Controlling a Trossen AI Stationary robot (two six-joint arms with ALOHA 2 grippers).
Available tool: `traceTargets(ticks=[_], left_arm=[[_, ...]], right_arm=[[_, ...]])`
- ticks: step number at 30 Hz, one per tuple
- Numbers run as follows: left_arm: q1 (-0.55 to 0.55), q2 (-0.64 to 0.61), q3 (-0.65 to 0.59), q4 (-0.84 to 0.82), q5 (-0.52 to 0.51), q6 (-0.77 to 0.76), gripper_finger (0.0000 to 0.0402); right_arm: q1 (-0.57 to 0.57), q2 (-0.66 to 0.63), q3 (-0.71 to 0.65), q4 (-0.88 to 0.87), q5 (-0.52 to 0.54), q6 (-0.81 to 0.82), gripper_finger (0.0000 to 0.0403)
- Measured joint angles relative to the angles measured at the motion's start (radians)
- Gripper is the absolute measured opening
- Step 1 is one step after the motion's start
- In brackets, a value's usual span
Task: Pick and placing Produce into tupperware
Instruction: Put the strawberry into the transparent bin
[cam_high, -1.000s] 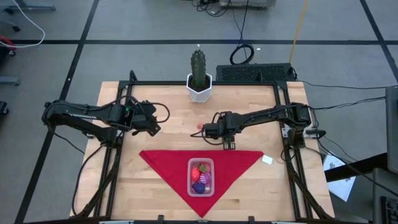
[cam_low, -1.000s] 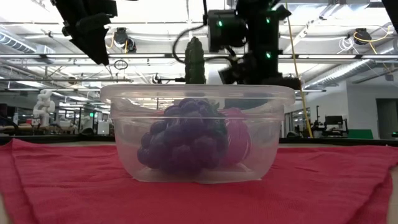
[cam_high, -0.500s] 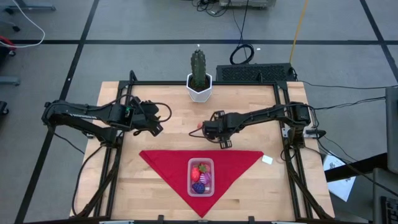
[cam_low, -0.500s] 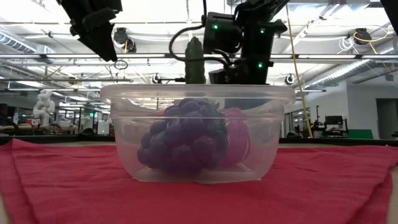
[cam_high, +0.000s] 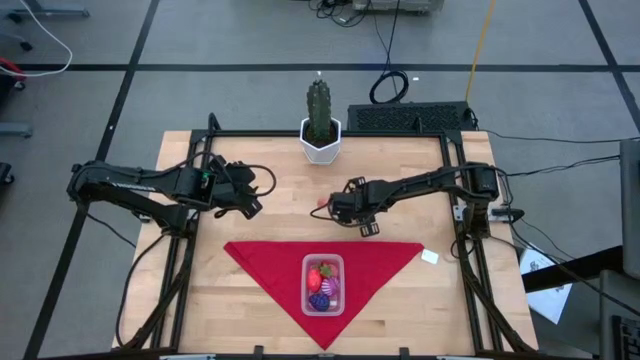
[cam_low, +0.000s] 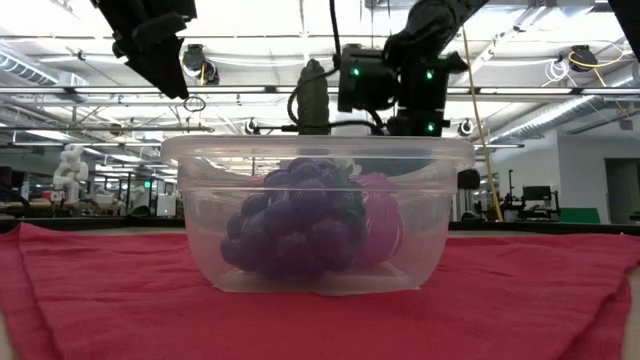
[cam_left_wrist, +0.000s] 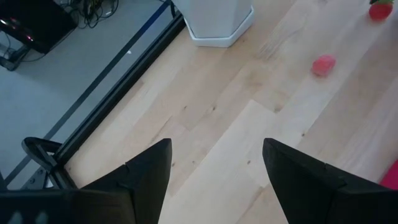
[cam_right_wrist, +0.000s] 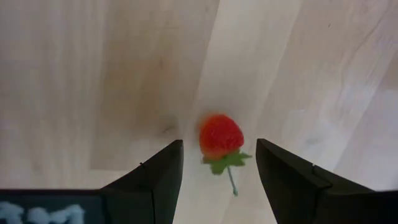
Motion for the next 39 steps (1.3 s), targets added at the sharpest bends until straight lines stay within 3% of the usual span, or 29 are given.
traceTargets(ticks=[16,39], left_arm=[[0.0,0.0,0.0,0.0,0.0,0.0,0.0257],[0.0,0.0,0.0,0.0,0.0,0.0,0.0257]], right_arm=[[-0.007,-0.005,-0.089,0.143,0.005,-0.068,0.0194],[-0.012,-0.001,-0.095,0.156,0.001,-0.099,0.0194]])
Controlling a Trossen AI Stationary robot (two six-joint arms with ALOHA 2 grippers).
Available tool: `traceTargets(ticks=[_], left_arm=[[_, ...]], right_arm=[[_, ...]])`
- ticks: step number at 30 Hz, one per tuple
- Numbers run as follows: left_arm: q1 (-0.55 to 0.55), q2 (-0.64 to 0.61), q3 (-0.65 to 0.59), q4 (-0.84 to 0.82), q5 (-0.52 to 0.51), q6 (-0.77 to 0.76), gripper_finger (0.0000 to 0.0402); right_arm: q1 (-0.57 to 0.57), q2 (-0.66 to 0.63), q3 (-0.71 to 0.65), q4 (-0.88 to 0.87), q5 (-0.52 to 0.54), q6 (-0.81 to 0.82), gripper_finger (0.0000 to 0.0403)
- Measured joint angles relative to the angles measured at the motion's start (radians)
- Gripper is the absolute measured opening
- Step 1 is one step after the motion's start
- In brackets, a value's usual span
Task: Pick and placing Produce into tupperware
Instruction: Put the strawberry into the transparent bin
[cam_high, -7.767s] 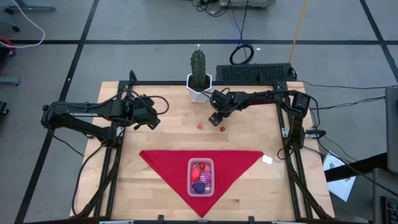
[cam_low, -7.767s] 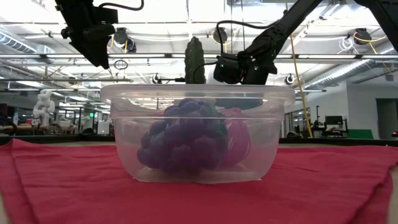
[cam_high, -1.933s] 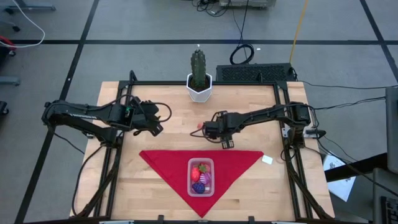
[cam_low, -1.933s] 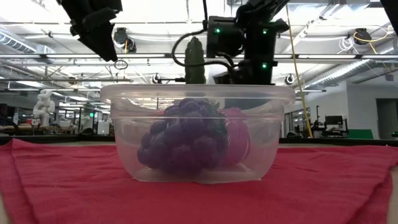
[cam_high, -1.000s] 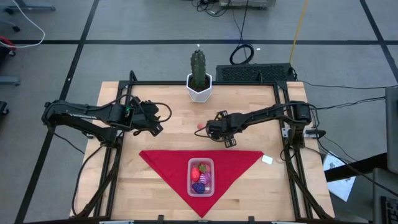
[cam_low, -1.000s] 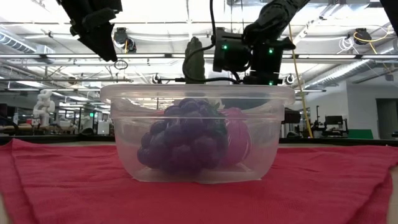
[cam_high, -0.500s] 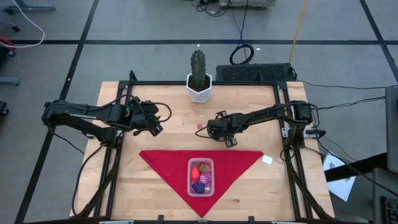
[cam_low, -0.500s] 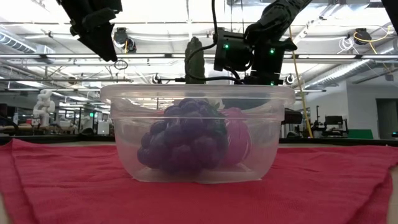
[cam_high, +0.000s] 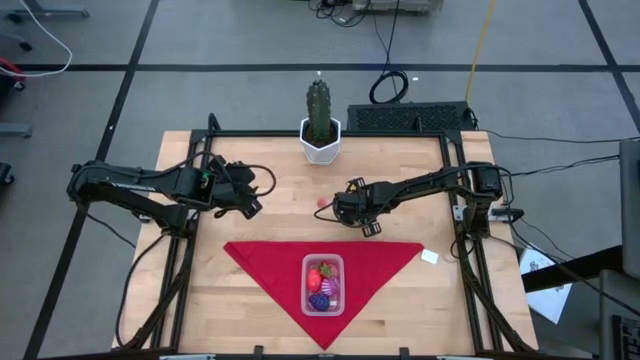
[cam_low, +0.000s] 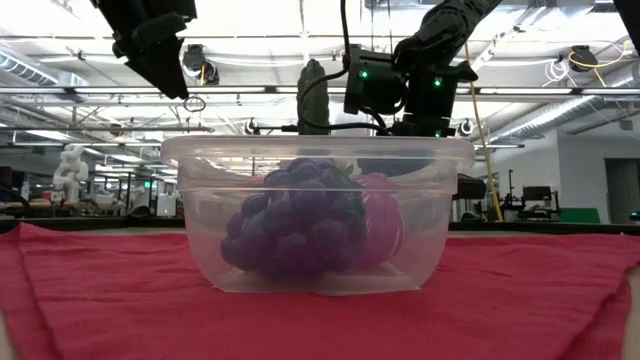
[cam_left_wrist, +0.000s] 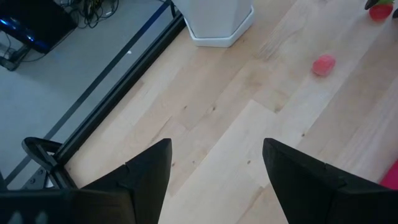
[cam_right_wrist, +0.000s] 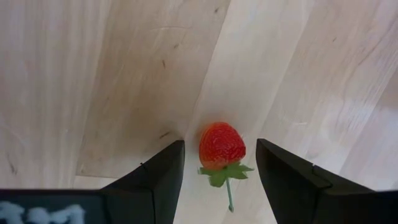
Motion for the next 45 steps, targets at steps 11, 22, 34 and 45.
traceTargets(ticks=[11,22,34,45], left_arm=[[0.0,0.0,0.0,0.0,-0.001,0.0,0.0257],[0.0,0.0,0.0,0.0,-0.002,0.0,0.0257],[0.0,0.0,0.0,0.0,-0.002,0.0,0.0257],[0.0,0.0,0.0,0.0,-0.002,-0.005,0.0257]], right_arm=[[0.0,0.0,0.0,-0.009,-0.005,0.002,0.0175],[0.0,0.0,0.0,-0.016,-0.013,0.003,0.0104],[0.0,-0.008,-0.001,-0.016,-0.008,0.028,0.011],[0.008,-0.116,-0.003,0.002,-0.002,0.107,0.011]])
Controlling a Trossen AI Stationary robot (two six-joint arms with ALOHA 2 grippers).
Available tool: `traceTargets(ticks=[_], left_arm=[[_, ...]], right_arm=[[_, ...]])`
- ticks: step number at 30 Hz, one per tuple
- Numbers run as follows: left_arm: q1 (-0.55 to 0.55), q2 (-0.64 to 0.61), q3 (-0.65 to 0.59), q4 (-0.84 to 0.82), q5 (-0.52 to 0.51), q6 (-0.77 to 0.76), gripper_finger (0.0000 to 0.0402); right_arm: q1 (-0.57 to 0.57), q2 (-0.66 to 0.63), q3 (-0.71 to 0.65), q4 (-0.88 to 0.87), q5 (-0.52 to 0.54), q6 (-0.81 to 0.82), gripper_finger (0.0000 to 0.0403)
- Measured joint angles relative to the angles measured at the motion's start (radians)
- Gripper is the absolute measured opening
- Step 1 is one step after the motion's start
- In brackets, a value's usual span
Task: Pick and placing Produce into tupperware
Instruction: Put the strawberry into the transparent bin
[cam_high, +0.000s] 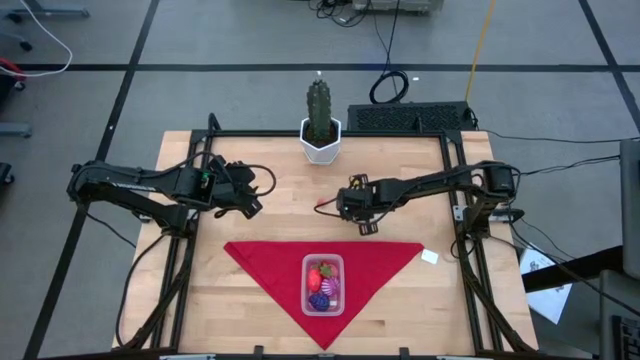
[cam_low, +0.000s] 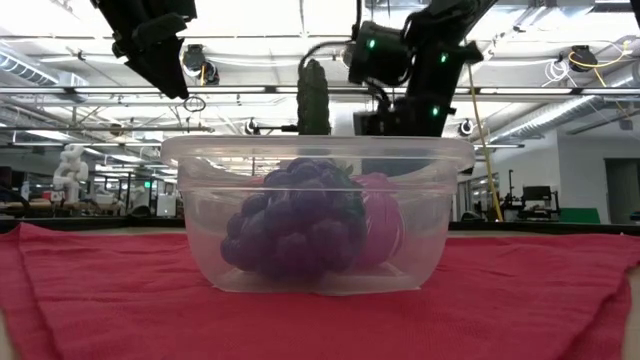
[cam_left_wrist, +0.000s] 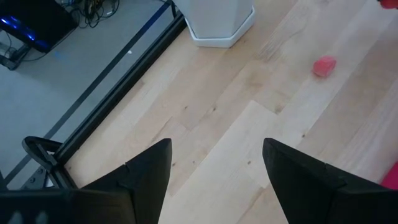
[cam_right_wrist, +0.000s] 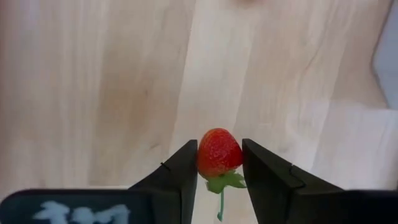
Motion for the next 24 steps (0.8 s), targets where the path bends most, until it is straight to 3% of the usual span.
traceTargets(ticks=[6,11,18,24], left_arm=[[0.0,0.0,0.0,0.0,0.0,-0.002,0.0257],[0.0,0.0,0.0,0.0,0.0,-0.002,0.0257],[0.0,0.0,0.0,0.0,0.0,-0.002,0.0257],[0.0,0.0,0.0,0.0,0.001,-0.002,0.0258]], right_arm=[[0.059,-0.063,0.002,-0.004,0.0,0.059,0.0108],[0.174,-0.061,0.05,-0.038,0.0,0.079,0.0108],[0.328,0.004,0.229,-0.045,0.057,0.08,0.0106],[0.411,0.138,0.417,-0.093,0.058,0.089,0.0105]])
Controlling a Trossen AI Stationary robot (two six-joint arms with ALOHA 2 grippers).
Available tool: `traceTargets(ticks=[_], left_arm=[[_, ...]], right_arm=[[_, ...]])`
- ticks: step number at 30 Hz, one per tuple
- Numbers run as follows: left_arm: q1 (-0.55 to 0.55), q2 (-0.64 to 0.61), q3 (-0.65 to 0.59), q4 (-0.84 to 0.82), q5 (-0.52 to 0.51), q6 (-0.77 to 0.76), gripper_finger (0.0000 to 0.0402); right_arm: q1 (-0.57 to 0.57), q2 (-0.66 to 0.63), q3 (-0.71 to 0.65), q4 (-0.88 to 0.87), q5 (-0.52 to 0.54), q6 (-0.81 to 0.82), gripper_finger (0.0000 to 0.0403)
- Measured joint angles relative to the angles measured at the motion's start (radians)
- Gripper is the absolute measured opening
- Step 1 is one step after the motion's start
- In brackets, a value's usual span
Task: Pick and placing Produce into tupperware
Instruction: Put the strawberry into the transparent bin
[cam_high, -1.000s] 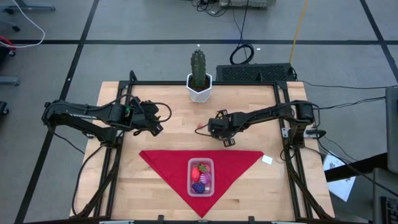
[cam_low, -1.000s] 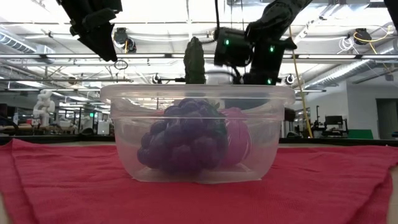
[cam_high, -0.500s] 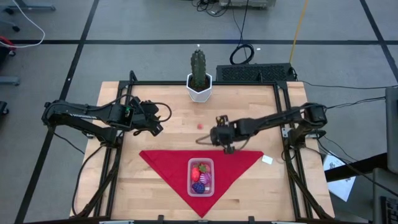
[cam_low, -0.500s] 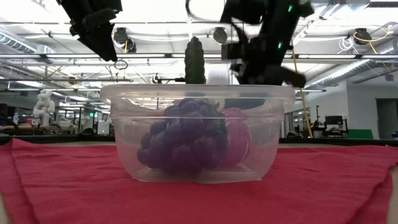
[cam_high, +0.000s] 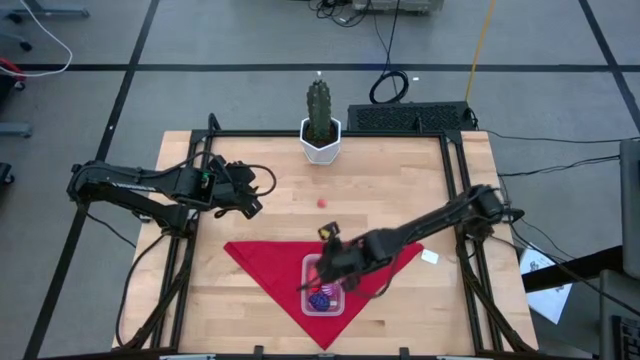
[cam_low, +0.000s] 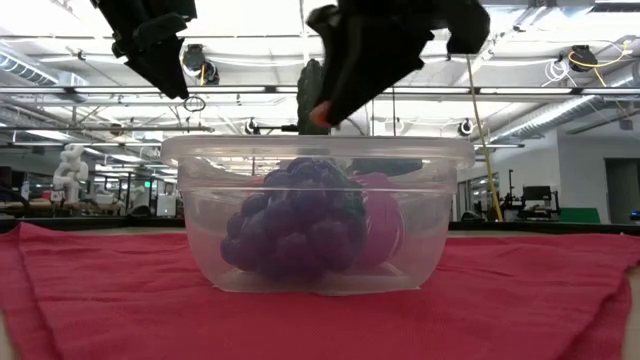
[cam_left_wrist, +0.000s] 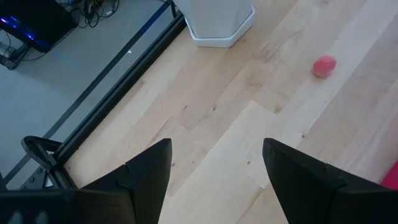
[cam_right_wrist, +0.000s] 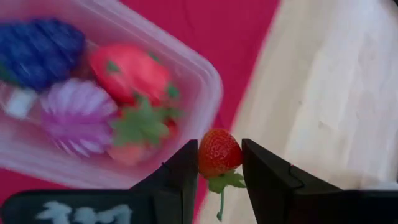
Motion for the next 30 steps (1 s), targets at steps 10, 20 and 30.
traceTargets(ticks=[10,20,30], left_arm=[[0.0,0.0,0.0,-0.001,0.001,0.006,0.0258],[0.0,0.0,0.0,-0.004,0.005,0.007,0.0257],[0.0,0.0,0.0,-0.004,0.006,0.007,0.0257]], right_arm=[[0.047,0.223,0.273,-0.279,-0.053,0.141,0.0105],[0.051,0.234,0.3,-0.282,-0.172,0.291,0.0105],[0.065,0.234,0.3,-0.296,-0.193,0.3,0.0105]])
